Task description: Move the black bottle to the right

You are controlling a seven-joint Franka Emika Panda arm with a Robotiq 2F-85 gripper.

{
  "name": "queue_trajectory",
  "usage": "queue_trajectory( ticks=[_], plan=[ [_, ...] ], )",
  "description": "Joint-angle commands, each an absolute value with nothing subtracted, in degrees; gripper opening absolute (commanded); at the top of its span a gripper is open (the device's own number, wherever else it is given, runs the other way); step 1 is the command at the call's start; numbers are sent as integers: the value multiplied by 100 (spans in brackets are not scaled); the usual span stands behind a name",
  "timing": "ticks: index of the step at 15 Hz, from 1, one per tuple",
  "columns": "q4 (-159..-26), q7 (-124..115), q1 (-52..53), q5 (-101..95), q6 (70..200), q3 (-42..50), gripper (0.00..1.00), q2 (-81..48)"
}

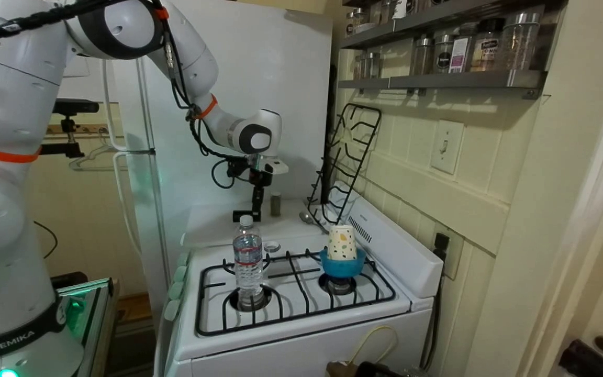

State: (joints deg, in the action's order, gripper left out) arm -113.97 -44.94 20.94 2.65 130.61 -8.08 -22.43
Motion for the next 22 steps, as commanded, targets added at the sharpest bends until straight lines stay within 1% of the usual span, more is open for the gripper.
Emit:
queue_trajectory(
  ticks=[1,4,8,13,16,22],
  plan=[
    [-12255,-4498,1992,21,12808,-718,19,-1091],
    [-12812,-4655,1783,-336,12466,-628,19,-218],
    [-13236,-4235,1206,-574,12097,-552,19,519],
    [-13475,-3026,659,-280,12130,-427,19,1028],
    [-13387,-2708,477,47,12076,-372,19,1036],
    [-13575,-4686,62,-809,12365,-588,19,1367]
  ],
)
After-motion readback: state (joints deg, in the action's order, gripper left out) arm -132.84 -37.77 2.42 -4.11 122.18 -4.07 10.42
